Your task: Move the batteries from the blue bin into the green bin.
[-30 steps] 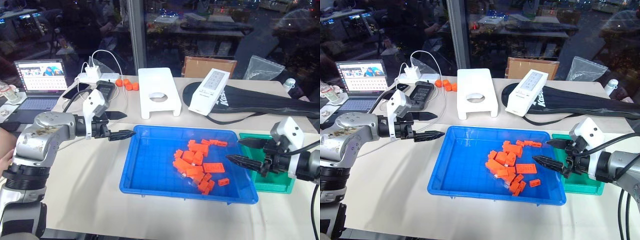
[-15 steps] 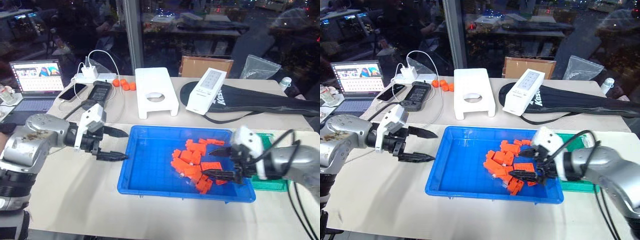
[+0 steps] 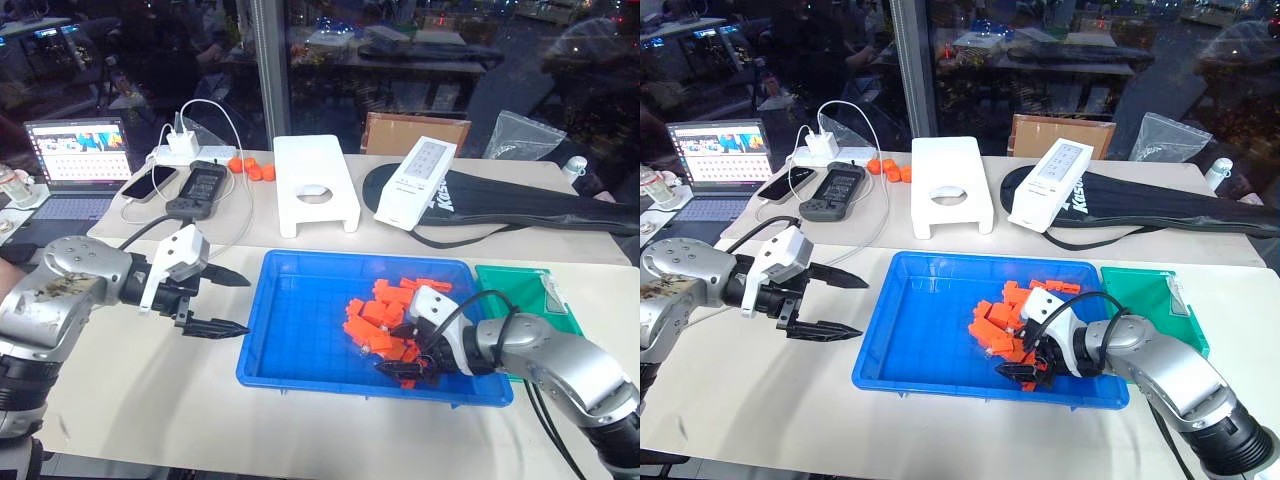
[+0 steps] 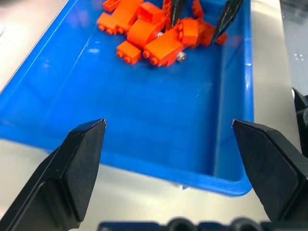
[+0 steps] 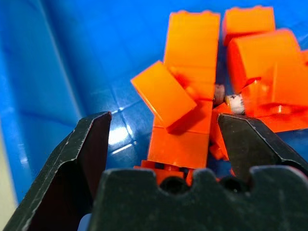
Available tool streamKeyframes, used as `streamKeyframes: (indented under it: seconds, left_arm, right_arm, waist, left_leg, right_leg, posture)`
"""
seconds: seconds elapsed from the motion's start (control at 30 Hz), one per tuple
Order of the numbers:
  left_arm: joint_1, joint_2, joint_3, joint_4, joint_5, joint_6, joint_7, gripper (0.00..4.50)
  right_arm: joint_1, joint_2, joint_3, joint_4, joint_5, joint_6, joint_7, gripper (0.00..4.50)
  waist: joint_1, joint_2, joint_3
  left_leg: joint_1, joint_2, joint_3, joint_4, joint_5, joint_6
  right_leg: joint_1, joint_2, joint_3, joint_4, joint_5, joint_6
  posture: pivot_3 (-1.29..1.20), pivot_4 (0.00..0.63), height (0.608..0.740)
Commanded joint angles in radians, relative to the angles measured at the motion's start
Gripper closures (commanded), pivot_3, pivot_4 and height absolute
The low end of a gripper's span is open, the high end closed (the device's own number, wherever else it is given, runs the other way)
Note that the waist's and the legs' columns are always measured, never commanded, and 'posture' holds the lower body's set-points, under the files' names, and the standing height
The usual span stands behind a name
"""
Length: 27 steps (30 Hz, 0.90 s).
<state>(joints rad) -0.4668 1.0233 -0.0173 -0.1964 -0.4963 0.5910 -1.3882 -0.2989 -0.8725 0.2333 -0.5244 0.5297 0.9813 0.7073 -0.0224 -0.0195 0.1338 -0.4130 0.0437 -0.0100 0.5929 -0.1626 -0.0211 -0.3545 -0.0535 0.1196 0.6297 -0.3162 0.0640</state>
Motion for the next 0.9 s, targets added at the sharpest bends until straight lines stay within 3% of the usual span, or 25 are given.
streamKeyframes:
  seconds: [0.03, 0.2, 0.53, 0.8, 0.9]
  left_arm:
    - [-0.067, -0.042, 0.02, 0.017, -0.003, 0.006, 0.062, 0.0]
    - [-0.061, -0.034, 0.01, 0.004, -0.003, -0.001, 0.04, 0.0]
    - [-0.042, -0.033, 0.013, -0.008, -0.002, -0.001, 0.045, 0.0]
    - [-0.012, -0.018, 0.037, -0.034, -0.01, 0.007, 0.062, 0.0]
    - [0.005, -0.011, 0.05, -0.05, -0.018, 0.016, 0.07, 0.0]
  right_arm:
    - [-0.025, 0.019, -0.007, -0.012, -0.02, 0.017, -0.019, 1.44]
    - [-0.035, 0.021, -0.009, -0.027, -0.03, 0.027, -0.014, 3.05]
    - [-0.171, 0.049, -0.015, -0.009, -0.026, 0.029, 0.028, 3.05]
    - [-0.405, 0.203, 0.181, 0.244, -0.193, -0.127, 0.084, 3.05]
    - [-0.491, 0.308, 0.22, 0.384, -0.244, -0.188, 0.083, 3.05]
  waist:
    - [0.005, 0.0, 0.0]
    - [0.006, 0.0, 0.0]
    - [0.004, 0.0, 0.0]
    - [-0.01, 0.0, 0.0]
    - [-0.012, 0.0, 0.0]
  left_leg:
    - [0.0, 0.0, 0.0, 0.001, 0.0, 0.0]
    - [0.0, 0.001, 0.0, 0.002, 0.0, 0.0]
    - [0.0, 0.006, 0.0, 0.002, 0.0, 0.0]
    - [0.0, 0.008, -0.001, 0.002, 0.0, 0.0]
    - [0.0, 0.008, 0.0, 0.002, 0.0, 0.0]
  right_leg:
    - [0.0, 0.0, 0.0, 0.001, 0.0, 0.0]
    - [0.0, 0.001, 0.0, 0.001, 0.0, 0.0]
    - [0.0, 0.006, 0.001, 0.001, 0.002, -0.003]
    - [-0.002, 0.01, 0.001, 0.003, 0.005, -0.009]
    - [-0.003, 0.01, 0.001, 0.003, 0.006, -0.011]
  posture:
    - [0.0, 0.15, 0.712]
    - [0.0, 0.15, 0.712]
    - [0.0, 0.15, 0.712]
    - [0.0, 0.15, 0.712]
    - [0.0, 0.15, 0.712]
